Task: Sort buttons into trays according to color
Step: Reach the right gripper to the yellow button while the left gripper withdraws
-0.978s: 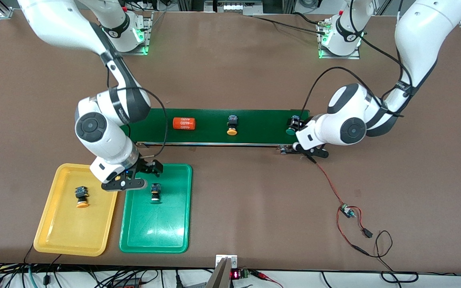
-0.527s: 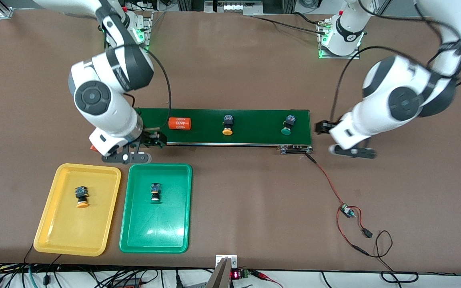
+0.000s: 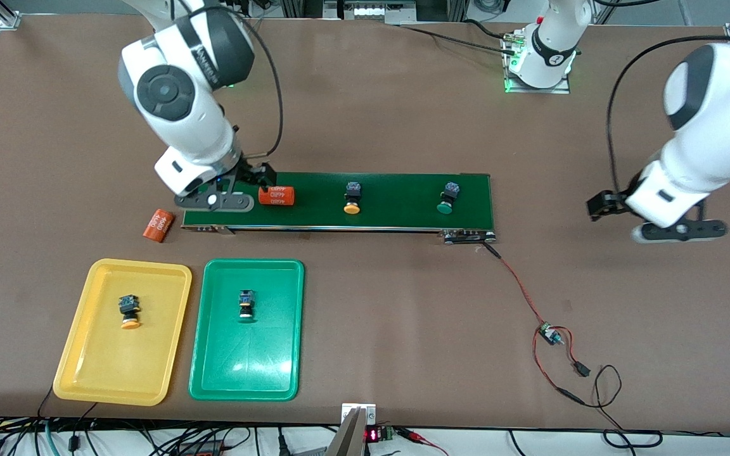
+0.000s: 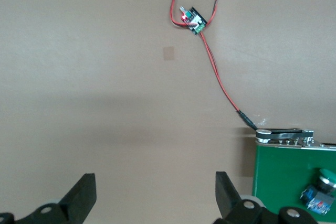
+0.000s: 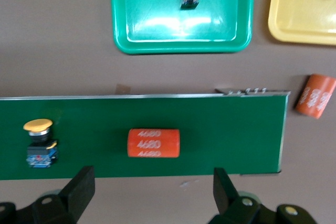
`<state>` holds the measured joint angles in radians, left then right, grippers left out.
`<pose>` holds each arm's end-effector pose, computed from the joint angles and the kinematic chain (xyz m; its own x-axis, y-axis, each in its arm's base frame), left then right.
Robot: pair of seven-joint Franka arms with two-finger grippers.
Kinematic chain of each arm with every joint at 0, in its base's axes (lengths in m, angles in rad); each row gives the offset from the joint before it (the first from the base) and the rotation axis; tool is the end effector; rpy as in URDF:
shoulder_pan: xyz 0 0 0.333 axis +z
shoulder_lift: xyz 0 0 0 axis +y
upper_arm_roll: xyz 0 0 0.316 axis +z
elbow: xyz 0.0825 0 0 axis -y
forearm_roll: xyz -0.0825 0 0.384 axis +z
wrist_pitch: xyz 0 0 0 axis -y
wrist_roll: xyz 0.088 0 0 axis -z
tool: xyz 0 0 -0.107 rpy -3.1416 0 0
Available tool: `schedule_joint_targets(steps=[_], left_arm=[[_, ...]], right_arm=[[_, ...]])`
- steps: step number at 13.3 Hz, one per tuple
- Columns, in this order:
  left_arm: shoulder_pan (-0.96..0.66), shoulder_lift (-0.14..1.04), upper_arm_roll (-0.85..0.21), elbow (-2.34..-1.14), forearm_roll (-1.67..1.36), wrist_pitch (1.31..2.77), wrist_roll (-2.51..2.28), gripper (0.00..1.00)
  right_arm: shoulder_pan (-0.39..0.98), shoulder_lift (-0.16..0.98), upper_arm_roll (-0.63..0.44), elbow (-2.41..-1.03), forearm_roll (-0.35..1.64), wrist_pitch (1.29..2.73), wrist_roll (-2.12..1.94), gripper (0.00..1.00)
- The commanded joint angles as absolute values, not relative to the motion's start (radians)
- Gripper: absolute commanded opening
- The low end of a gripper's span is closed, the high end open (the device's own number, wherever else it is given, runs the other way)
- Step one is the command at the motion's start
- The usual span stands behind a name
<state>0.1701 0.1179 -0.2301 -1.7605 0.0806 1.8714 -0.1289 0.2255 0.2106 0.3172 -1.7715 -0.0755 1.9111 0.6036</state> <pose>0.5965 -0.0244 0.4937 0.9989 0.0463 0.0023 0.0464 -0.9977 -0.0502 0.5315 0.3014 0.4397 0.9981 -0.0390 -0.0468 -0.0372 -0.9986 0.0375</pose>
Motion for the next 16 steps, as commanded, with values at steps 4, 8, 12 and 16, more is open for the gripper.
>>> schedule_joint_targets(steps=[4, 8, 12, 16], left_arm=[[0.02, -0.04, -0.041, -1.779, 0.021, 1.799, -0.072, 1.0], [0.02, -0.078, -0.052, -1.776, 0.02, 1.647, -0.066, 1.0], [0.015, -0.063, -0.101, -1.704, 0.021, 1.58, -0.077, 1.0], [0.012, -0.035, -0.103, -1.657, 0.02, 1.582, -0.068, 1.0]], right_arm=[[0.186, 0.166, 0.419, -1.925, -0.061, 2.087, 0.767, 1.0], [0.189, 0.198, 0.457, -1.977, -0.063, 2.227, 0.891, 1.0], [0.193, 0.248, 0.457, -1.976, -0.078, 2.266, 0.896, 1.0], [0.206, 0.31, 0.457, -1.97, -0.173, 2.266, 0.897, 1.0]])
